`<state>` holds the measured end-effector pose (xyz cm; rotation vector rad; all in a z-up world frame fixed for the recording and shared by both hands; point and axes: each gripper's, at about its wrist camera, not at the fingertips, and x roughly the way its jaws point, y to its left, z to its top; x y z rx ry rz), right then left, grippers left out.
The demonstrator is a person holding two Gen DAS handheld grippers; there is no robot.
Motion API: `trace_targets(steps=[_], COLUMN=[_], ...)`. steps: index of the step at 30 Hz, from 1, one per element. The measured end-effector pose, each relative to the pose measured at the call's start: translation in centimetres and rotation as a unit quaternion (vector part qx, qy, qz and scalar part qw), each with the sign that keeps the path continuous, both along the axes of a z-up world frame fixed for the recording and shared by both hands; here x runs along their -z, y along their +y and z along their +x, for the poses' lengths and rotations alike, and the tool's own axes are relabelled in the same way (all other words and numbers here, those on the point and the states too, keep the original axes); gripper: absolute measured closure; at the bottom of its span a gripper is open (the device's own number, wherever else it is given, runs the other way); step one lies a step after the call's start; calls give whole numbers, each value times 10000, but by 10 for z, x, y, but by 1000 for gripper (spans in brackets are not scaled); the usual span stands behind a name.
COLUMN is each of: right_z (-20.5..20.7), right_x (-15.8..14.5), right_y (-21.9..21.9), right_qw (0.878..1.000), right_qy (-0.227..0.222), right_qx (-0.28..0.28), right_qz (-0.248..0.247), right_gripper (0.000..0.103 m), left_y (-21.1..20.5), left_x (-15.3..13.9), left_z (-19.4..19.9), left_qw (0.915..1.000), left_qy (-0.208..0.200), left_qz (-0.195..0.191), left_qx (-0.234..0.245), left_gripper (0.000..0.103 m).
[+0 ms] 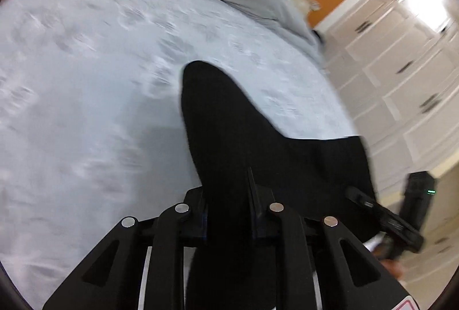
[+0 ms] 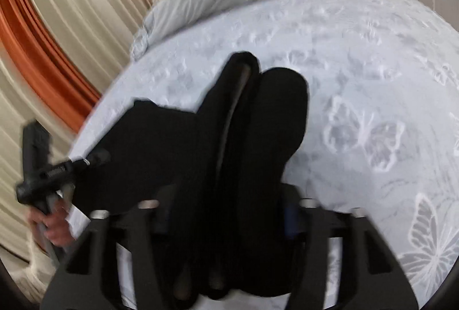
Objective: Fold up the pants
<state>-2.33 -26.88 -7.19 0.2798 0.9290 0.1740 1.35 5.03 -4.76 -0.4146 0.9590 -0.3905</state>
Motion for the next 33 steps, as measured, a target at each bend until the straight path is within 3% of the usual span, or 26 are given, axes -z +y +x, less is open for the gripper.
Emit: trace_targets(steps=[1, 2, 3, 5, 7, 9, 10, 11, 12, 13, 14, 16, 18, 20, 21, 23, 26, 29, 33], right_z=[3, 3, -3, -12, -12, -2, 8, 19, 26, 44, 55, 55, 37, 20, 13, -3, -22, -33, -29], right_x=[5, 2, -12, -36, -58, -66, -62, -52, -38, -8, 14, 3, -29, -39, -39, -27, -10, -2, 9], right_y=[-4, -10, -18, -18, -1, 23, 41, 53, 57, 58, 51, 42, 45, 48, 49, 47, 31, 22, 36], right_qw=[9990, 9974, 9967, 9954, 9936, 9929, 9922, 9919, 9918, 9913, 9924, 9967, 9954, 9949, 9952, 9961, 9980, 9992, 9988], right_qy=[157, 159, -224, -752, -1087, -1139, -1083, -929, -750, -302, 1, -105, -607, -718, -682, -456, -174, -131, -48], right_qx=[292, 518, 675, 578, 279, -115, -406, -615, -696, -634, -593, -432, -394, -496, -513, -439, -175, -44, -257], right_qz=[-299, -466, -391, -120, -108, -314, -464, -610, -771, -1116, -1075, -683, -627, -504, -486, -622, -589, -383, -411], right_gripper=[32, 33, 33, 45, 54, 56, 59, 61, 63, 63, 64, 64, 63, 54, 50, 33, 33, 22, 24], left_y=[1, 2, 7, 12, 6, -14, -21, -32, -46, -55, -55, -63, -58, -54, -54, -56, -56, -54, -56], left_x=[6, 14, 26, 25, 4, -20, -27, -31, -30, -25, -18, 6, 20, 24, 23, 24, 27, 27, 27], left_z=[-1, -1, -3, -8, -12, -17, -20, -20, -20, -13, -11, 0, 7, 13, 13, 9, 6, 4, 2], left_qw=[9985, 9952, 9898, 9906, 9910, 9827, 9789, 9749, 9701, 9669, 9653, 9648, 9696, 9712, 9706, 9679, 9672, 9671, 9666], left_qy=[34, 68, 171, 213, -201, -831, -1038, -1216, -1317, -1287, -1233, -855, -571, -558, -587, -651, -629, -624, -619], left_qz=[528, 935, 1292, 1145, 1081, 1405, 1535, 1702, 1951, 2156, 2273, 2477, 2366, 2297, 2314, 2403, 2438, 2440, 2460], left_qx=[-140, -293, -579, -721, -763, -881, -860, -760, -589, -445, -360, -230, -268, -313, -306, -343, -335, -353, -365], left_gripper=[72, 72, 72, 78, 73, 50, 30, 24, 23, 23, 23, 23, 23, 23, 23, 23, 22, 21, 21])
